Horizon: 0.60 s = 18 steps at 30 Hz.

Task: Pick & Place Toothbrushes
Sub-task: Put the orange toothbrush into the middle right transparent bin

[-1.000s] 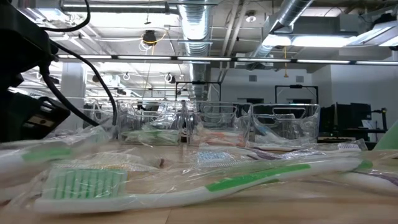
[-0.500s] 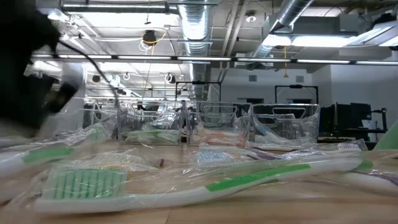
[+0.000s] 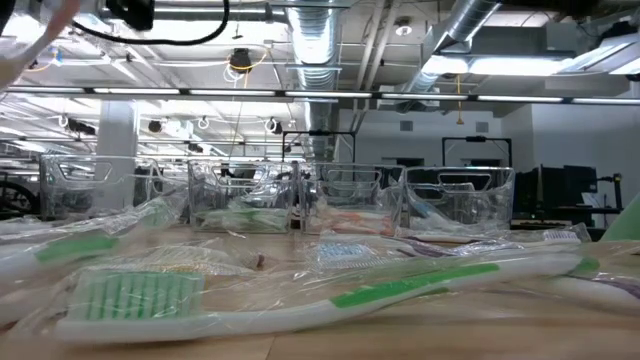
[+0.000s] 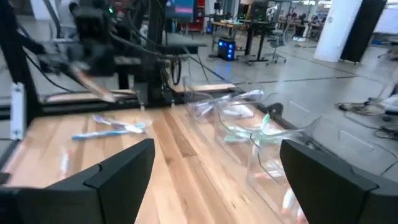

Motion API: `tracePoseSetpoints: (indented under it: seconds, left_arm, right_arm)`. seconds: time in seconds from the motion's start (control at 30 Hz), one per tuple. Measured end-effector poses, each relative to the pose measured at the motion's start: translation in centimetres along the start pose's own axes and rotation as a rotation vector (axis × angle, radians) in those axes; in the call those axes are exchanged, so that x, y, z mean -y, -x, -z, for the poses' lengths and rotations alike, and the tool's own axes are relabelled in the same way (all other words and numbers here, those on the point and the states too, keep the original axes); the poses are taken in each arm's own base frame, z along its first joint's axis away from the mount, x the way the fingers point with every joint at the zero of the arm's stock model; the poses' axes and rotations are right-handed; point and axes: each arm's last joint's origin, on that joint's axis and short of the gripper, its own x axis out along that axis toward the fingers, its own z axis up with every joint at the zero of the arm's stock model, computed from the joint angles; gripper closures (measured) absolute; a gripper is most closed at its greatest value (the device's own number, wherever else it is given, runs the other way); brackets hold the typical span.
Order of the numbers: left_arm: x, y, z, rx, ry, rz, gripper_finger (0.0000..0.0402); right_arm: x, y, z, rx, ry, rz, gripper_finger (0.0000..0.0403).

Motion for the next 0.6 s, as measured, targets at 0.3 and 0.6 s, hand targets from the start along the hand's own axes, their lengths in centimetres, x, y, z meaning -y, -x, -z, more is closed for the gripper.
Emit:
tracePoseSetpoints:
  seconds: [0.3, 0.6]
  left_arm:
    - [2.0, -2.3, 1.5, 0.260, -0.067, 0.113, 0.0391]
    - [4.4, -6.0, 0.3, 0.337, -0.099, 0.101, 0.0392]
  right_arm:
    - [-3.4, -4.9, 0.8, 0.100, 0.114, -0.180, 0.0061]
    - [-7.4, -7.8, 0.9, 0.242, 0.164, -0.290, 0.0061]
